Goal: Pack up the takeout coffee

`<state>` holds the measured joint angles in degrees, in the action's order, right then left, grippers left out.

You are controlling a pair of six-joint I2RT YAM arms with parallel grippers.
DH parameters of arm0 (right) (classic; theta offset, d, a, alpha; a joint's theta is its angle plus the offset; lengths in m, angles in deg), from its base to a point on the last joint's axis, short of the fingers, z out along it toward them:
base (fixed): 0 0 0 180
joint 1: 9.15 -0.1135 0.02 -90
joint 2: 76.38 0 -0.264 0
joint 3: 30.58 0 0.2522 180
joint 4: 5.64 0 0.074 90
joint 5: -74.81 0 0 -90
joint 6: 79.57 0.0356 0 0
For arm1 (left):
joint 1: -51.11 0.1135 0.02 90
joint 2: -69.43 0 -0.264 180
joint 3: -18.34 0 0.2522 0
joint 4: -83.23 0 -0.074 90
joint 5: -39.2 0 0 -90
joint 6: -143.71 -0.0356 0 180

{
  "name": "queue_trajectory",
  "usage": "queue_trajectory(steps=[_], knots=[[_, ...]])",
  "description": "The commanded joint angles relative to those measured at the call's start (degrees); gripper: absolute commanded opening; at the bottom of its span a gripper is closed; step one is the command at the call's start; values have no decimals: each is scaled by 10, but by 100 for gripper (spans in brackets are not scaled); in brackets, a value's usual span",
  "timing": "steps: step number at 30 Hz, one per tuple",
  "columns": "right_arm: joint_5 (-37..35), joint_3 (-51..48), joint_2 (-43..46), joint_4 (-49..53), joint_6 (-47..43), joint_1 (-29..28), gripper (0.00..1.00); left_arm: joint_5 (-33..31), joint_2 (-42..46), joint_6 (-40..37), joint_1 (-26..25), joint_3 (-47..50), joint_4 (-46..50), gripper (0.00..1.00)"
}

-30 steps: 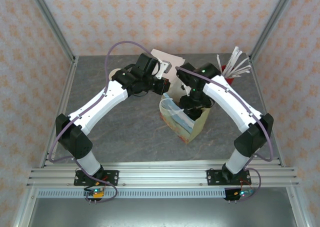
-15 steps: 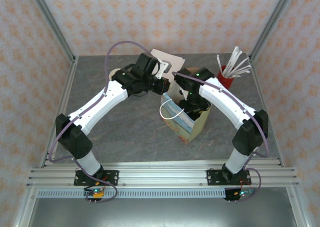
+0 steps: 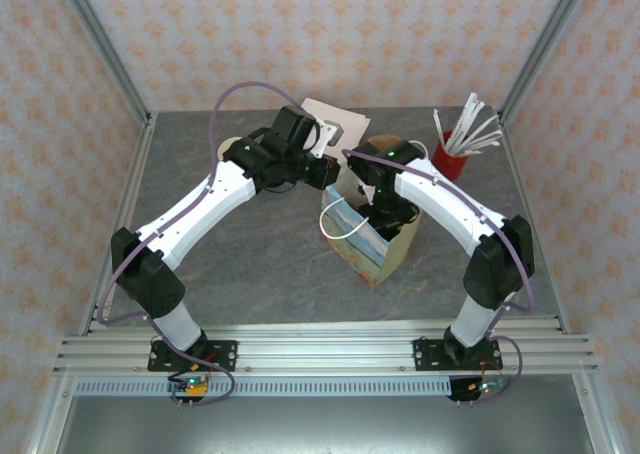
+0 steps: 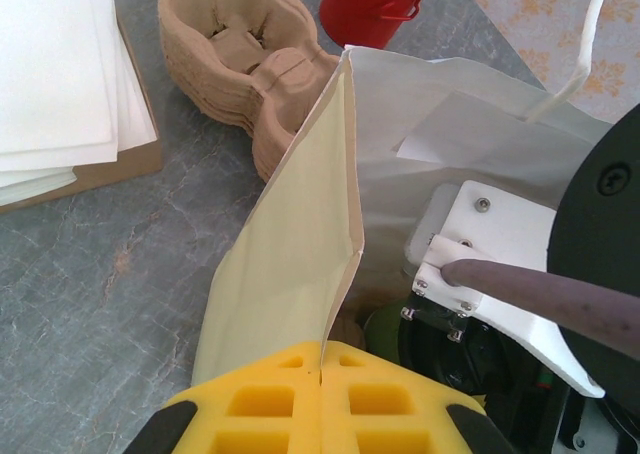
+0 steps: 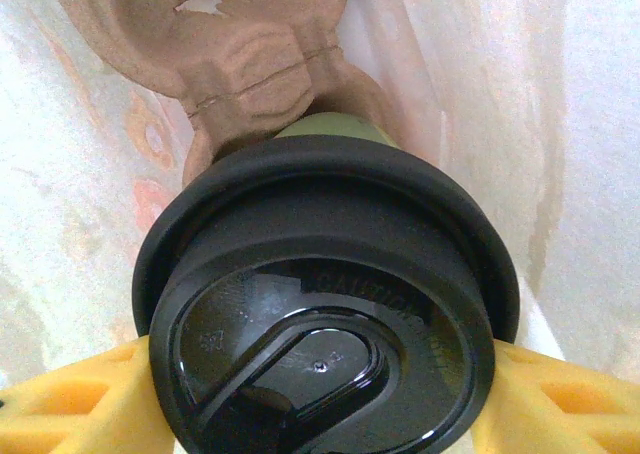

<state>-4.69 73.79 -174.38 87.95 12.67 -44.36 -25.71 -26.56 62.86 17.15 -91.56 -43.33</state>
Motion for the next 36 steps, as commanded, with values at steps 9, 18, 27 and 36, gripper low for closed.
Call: queue_trajectory(steps=[9, 18, 27, 36], knots=[[-13, -16, 6, -13, -13, 7, 67, -8, 12, -5, 5, 1, 18, 8], [-25, 9, 9, 1, -16, 4, 66, -9, 14, -4, 5, 3, 18, 8], [-61, 118, 21, 77, -26, -5, 66, -9, 14, -6, 5, 4, 19, 8], [-74, 152, 30, 104, -67, -4, 66, -13, 10, -14, 5, 0, 24, 8]])
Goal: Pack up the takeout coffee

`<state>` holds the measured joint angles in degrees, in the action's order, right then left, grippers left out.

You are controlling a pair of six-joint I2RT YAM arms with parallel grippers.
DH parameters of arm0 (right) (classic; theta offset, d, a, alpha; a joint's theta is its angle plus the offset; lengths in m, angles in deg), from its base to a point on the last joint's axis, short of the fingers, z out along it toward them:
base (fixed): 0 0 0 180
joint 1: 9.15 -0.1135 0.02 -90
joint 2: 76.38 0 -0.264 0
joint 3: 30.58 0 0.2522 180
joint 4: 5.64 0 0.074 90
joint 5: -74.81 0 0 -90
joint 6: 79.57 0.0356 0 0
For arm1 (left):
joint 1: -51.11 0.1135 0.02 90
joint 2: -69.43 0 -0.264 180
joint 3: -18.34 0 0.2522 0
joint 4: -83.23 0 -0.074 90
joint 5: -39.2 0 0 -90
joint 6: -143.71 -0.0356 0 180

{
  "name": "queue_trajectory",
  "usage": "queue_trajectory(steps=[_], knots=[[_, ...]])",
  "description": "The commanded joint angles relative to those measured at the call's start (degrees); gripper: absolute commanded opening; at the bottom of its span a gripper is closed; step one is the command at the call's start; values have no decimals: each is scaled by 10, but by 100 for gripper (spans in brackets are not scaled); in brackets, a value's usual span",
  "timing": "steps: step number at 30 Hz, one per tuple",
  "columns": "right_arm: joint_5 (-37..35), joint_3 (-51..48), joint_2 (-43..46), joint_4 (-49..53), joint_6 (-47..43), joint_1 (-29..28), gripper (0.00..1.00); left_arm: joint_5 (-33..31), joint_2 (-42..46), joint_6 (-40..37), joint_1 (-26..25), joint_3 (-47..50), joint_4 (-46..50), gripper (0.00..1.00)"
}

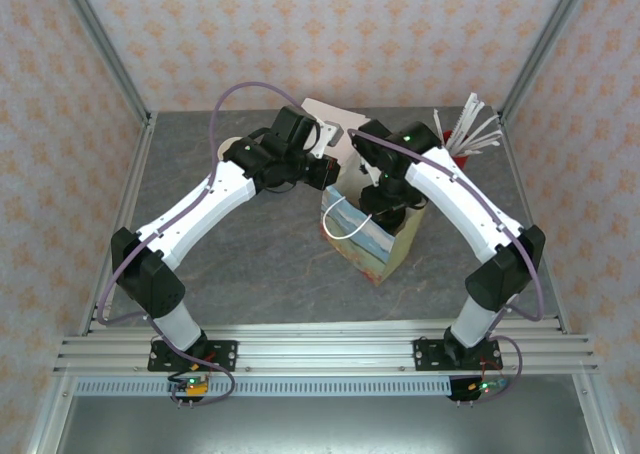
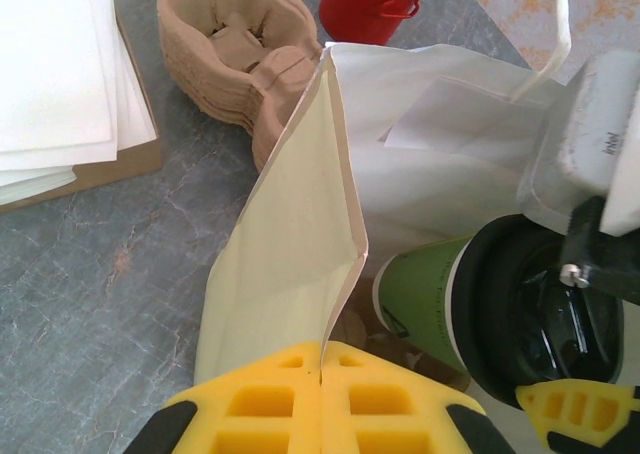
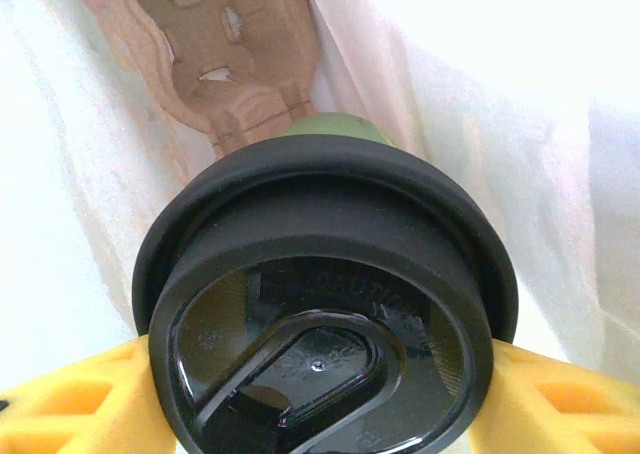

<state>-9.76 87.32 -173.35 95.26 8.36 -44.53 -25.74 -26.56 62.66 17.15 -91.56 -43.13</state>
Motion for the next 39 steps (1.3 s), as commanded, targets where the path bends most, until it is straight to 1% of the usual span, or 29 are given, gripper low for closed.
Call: queue_trajectory(steps=[1, 6, 10, 13, 20, 24, 28, 39], knots=[[-20, 17, 19, 32, -28, -1, 66, -14, 7, -15, 6, -4, 25, 8], [-21, 27, 14, 30, -55, -2, 66, -13, -1, -29, 13, -29, 43, 7], [9, 52, 8, 25, -67, -3, 67, -4, -6, -52, 24, -51, 71, 5], [11, 61, -3, 24, -73, -14, 66, 5, -6, -69, 27, -59, 87, 4], [32, 59, -14, 10, -76, -37, 66, 12, 8, -109, 27, -22, 69, 4], [30, 67, -26, 16, -82, -40, 66, 23, 8, -124, 28, -24, 79, 4], [32, 69, -35, 13, -87, -40, 66, 26, 10, -126, 28, -20, 78, 4], [26, 21, -38, -15, -98, -36, 65, 19, 11, -123, 29, -15, 75, 5]])
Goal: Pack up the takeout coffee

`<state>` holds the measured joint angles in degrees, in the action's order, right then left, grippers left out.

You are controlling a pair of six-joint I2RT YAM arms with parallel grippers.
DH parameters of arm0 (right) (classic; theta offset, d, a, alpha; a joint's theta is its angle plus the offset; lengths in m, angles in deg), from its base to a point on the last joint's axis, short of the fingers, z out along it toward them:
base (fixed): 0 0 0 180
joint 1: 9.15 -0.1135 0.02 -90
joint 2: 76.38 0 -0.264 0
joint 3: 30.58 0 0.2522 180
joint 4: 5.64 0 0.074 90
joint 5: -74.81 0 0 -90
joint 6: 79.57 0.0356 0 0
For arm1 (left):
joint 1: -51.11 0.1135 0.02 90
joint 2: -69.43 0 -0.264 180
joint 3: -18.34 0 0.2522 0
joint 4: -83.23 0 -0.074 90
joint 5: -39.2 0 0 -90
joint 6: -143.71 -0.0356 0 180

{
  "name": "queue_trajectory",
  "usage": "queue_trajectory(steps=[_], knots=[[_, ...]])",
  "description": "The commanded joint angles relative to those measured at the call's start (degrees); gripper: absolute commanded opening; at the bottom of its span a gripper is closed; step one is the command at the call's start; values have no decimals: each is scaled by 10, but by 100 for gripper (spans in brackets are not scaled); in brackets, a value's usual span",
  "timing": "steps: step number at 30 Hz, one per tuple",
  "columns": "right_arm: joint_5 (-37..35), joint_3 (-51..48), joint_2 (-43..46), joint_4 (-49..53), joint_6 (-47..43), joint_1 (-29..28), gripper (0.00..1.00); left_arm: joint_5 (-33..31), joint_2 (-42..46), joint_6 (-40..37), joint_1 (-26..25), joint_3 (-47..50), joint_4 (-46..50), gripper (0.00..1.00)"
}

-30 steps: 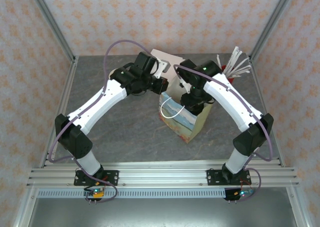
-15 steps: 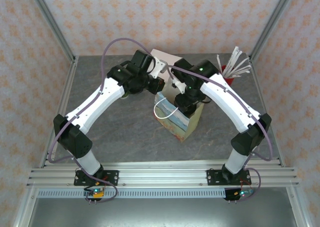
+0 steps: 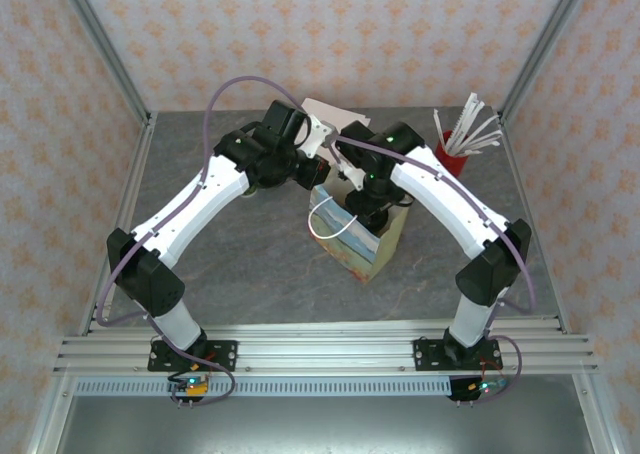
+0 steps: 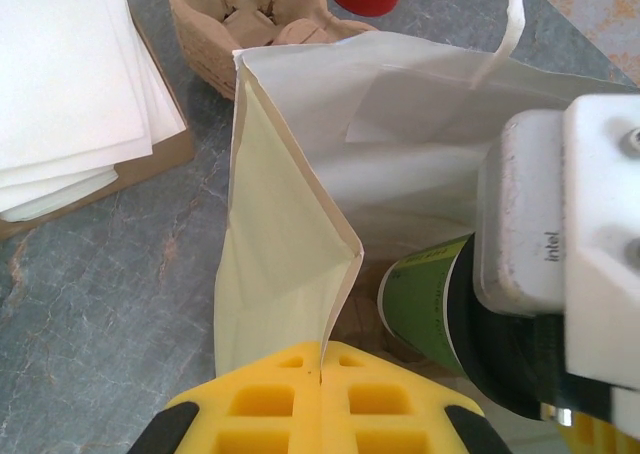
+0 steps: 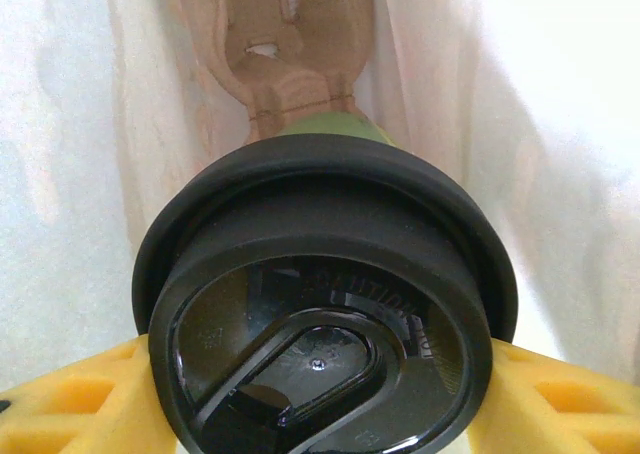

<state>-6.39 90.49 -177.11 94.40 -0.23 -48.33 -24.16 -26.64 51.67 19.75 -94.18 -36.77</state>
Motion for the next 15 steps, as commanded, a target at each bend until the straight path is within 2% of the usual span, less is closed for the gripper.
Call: queue_trajectory(steps=[1, 15], knots=[[-10, -12, -1, -6, -13, 5, 66, 4, 12, -11, 3, 11, 10, 5], [-17, -63, 2, -28, -33, 15, 65, 4, 9, -9, 5, 9, 10, 4]])
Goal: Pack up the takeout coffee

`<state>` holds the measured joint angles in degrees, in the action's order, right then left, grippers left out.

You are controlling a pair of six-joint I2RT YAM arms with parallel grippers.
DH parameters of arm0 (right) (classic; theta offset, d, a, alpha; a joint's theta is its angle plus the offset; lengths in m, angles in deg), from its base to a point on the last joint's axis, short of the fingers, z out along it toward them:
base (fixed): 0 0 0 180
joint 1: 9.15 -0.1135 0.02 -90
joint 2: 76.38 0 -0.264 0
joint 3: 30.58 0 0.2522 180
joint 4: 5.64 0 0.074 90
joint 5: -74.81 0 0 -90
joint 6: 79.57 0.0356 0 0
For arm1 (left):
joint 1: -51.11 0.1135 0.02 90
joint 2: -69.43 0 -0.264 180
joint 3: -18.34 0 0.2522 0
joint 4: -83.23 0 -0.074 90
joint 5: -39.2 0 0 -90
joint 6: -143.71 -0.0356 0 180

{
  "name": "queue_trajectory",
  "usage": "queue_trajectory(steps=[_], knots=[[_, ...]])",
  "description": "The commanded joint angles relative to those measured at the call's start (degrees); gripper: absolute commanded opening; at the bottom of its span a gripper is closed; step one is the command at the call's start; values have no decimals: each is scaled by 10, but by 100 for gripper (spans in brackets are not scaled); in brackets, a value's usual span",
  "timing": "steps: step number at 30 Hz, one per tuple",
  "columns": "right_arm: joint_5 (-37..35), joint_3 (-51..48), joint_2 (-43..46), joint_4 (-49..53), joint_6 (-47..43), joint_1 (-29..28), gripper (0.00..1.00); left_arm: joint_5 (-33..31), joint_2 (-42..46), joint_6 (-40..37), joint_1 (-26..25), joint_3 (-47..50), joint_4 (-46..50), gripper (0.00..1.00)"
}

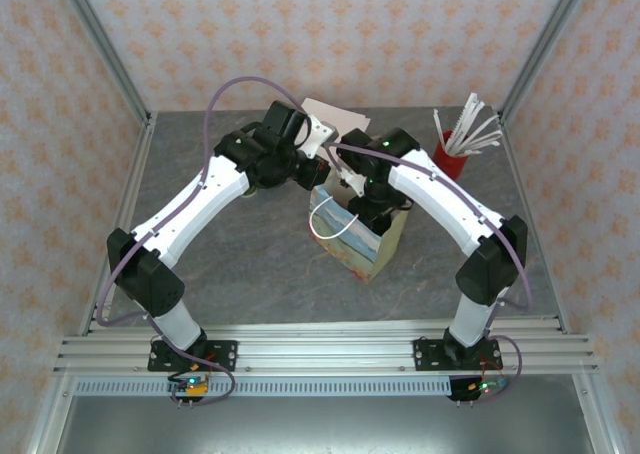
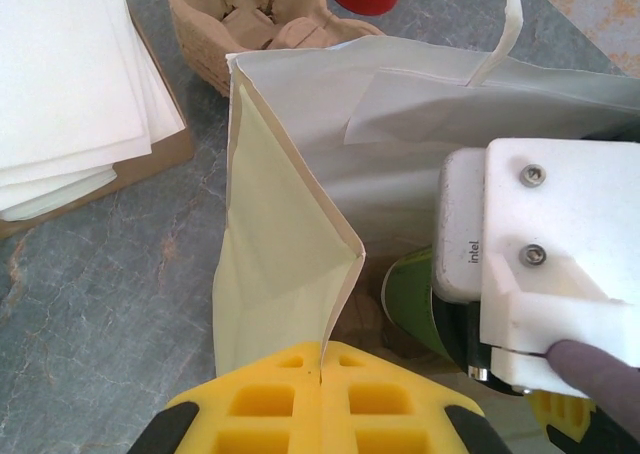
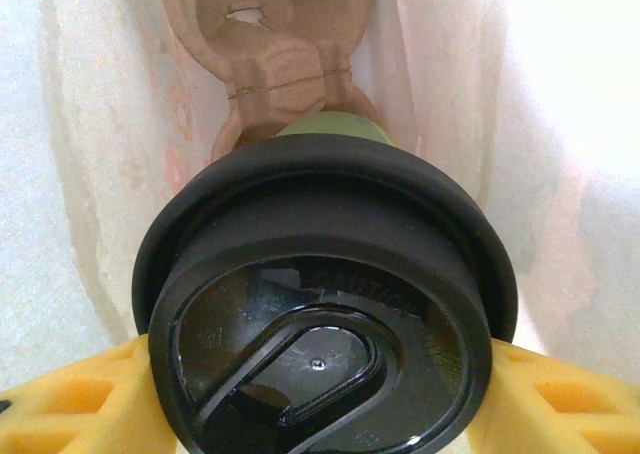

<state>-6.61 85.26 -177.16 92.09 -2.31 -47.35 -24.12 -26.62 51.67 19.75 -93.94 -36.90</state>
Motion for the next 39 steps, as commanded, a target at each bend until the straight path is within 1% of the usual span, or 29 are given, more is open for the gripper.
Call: queue_trajectory(steps=[1, 12, 19, 39], knots=[[-15, -13, 3, -8, -15, 8, 65, 4, 10, -10, 5, 7, 11, 4], [-5, -28, -5, -22, -36, 15, 66, 4, 7, -10, 5, 5, 10, 5], [18, -51, 1, -27, -40, 15, 66, 3, 6, -9, 6, 5, 11, 4], [24, -100, -18, -64, -42, 28, 66, 3, 9, -6, 6, 10, 8, 5]])
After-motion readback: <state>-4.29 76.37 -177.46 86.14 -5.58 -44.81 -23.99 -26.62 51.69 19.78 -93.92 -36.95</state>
